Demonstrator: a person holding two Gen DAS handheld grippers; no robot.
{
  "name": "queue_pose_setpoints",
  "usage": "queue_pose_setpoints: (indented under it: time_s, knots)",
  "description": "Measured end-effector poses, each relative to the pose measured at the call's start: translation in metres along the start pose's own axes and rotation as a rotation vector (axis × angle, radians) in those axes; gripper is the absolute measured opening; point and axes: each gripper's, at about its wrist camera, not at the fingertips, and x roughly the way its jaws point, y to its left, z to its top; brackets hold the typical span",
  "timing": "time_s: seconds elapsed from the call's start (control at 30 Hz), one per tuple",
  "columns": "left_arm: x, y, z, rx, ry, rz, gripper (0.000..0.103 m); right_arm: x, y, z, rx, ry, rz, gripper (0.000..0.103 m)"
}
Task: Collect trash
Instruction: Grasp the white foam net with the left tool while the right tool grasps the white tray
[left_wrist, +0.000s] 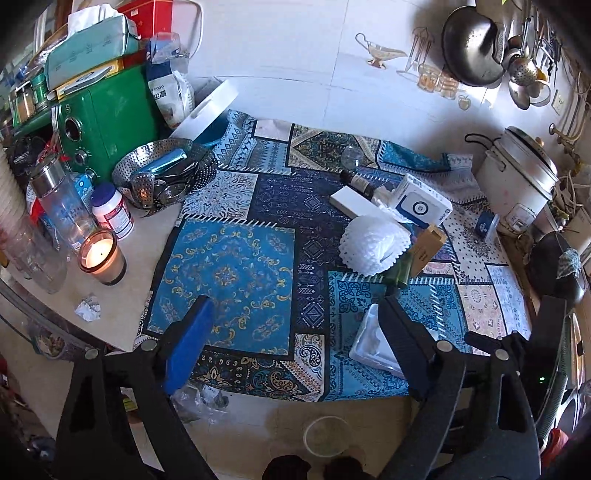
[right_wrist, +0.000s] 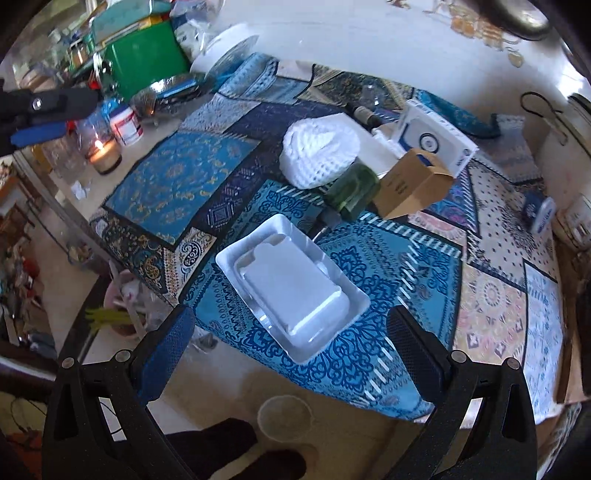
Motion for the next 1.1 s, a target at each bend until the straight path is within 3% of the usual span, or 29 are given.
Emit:
queue_pose_setpoints:
  time_s: [0.2, 0.37, 0.43, 0.53, 0.67, 0.77, 0.87, 1.1]
  knots:
    - [0.022, -0.001, 0.009, -0.039, 0.035, 0.003, 0.09, 0.047, 0.003, 0.013, -0.2, 0.122, -0.067, 0.102]
    - [0.037, -0.012, 0.016, -0.077, 0.045, 0.051, 0.084, 0.065, -0.014, 0.024, -0.214, 0.177, 0.011, 0.102]
    - [0.049, -0.017, 0.02, -0.078, 0.077, 0.035, 0.076, 0.071, -0.023, 0.027, -0.201, 0.208, 0.062, 0.101]
    - [0.065, -0.023, 0.027, -0.109, 0.11, 0.007, 0.075, 0.075, -0.038, 0.034, -0.145, 0.219, 0.146, 0.099]
    - [0.084, -0.037, 0.035, -0.129, 0.137, -0.042, 0.075, 0.07, -0.052, 0.044, -0.132, 0.19, 0.208, 0.079]
    - [0.099, -0.057, 0.04, -0.072, 0.157, -0.046, 0.075, 0.065, -0.065, 0.046, -0.104, 0.181, 0.245, 0.074]
    - [0.114, -0.069, 0.048, -0.055, 0.168, -0.081, 0.075, 0.055, -0.081, 0.04, -0.056, 0.162, 0.258, 0.074]
    - [0.165, -0.095, 0.059, 0.065, 0.23, -0.046, 0.075, 0.029, -0.123, 0.024, 0.111, 0.112, 0.218, 0.074]
